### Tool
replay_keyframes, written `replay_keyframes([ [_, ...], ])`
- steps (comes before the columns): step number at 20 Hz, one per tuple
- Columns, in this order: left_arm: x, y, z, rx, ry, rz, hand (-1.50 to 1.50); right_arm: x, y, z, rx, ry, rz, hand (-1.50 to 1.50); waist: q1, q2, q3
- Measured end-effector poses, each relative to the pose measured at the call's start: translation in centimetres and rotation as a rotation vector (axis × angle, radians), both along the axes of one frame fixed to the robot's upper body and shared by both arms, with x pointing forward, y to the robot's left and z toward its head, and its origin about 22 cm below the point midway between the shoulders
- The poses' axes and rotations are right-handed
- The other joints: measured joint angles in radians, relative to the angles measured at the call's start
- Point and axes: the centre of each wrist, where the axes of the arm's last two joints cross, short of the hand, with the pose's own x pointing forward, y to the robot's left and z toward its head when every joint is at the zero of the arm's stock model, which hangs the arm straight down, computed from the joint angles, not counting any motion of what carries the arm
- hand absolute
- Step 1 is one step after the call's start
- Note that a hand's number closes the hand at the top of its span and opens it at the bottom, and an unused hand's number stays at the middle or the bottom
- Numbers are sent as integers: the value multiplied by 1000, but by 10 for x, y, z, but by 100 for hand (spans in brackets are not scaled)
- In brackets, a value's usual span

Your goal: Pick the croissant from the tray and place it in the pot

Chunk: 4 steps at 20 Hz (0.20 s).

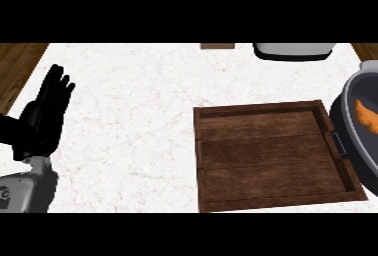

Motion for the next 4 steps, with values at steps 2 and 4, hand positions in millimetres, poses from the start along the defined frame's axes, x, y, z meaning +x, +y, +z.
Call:
replay_keyframes([
  [2, 2, -4, 0, -6, 2, -2, 0, -7, -3, 0, -7, 13, -5, -150, -1, -1, 0],
  [4, 1, -3, 0, 0, 4, -1, 0, -15, -5, -1, -12, 24, -11, -150, -2, -1, 0],
])
